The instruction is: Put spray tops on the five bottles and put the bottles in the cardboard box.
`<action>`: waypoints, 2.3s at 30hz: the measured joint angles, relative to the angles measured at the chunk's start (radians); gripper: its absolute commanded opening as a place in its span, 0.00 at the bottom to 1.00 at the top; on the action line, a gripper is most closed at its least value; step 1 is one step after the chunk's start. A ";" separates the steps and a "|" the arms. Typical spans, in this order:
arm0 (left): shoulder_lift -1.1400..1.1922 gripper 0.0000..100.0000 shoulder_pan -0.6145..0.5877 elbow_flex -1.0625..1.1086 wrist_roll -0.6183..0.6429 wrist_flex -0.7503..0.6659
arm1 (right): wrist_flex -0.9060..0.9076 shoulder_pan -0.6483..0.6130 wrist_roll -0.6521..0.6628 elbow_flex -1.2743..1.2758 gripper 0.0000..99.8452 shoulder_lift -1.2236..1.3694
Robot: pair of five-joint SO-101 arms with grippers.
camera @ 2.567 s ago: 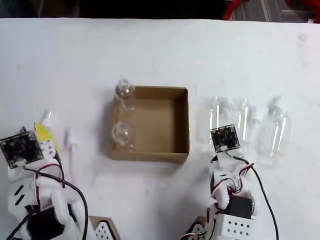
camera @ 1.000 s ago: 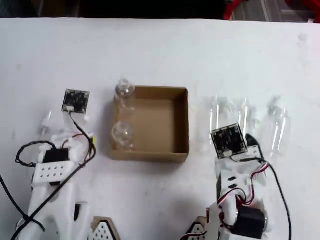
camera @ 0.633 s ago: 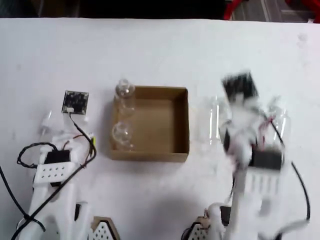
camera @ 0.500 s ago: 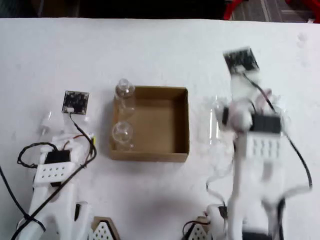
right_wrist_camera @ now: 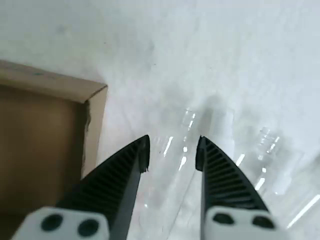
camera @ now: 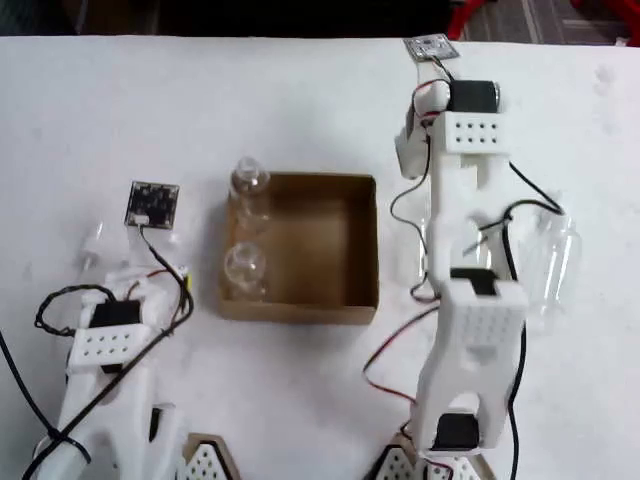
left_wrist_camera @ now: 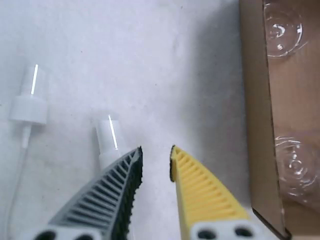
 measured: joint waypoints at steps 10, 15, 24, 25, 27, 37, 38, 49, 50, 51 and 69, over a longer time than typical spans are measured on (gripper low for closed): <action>0.000 0.09 0.000 0.000 0.000 0.000 | 0.003 0.046 0.000 -0.144 0.13 0.230; 0.000 0.09 0.000 0.000 0.000 -0.026 | 0.005 0.063 0.000 -0.141 0.13 0.238; 0.000 0.09 0.000 0.000 0.000 -0.029 | 0.005 0.061 0.000 -0.026 0.14 0.210; 0.000 0.09 0.000 0.000 0.000 -0.029 | 0.005 0.061 0.000 -0.012 0.14 0.196; 0.000 0.09 0.000 0.000 0.000 -0.029 | 0.005 0.058 0.018 0.021 0.14 0.175; 0.000 0.09 0.000 0.000 0.000 -0.029 | 0.005 0.057 0.146 0.135 0.14 0.115; 0.000 0.09 0.000 0.000 0.000 -0.029 | 0.005 0.057 0.146 0.137 0.14 0.110; 0.000 0.09 0.000 0.000 0.000 -0.029 | 0.005 0.057 0.290 0.204 0.13 0.091; 0.000 0.09 0.000 0.000 0.000 -0.029 | 0.005 0.057 0.293 0.210 0.13 0.091; 0.000 0.09 0.000 0.000 0.000 -0.029 | 0.005 0.057 0.296 0.215 0.13 0.091; 0.000 0.09 0.000 0.000 0.000 -0.029 | 0.005 0.058 0.305 0.221 0.02 -0.006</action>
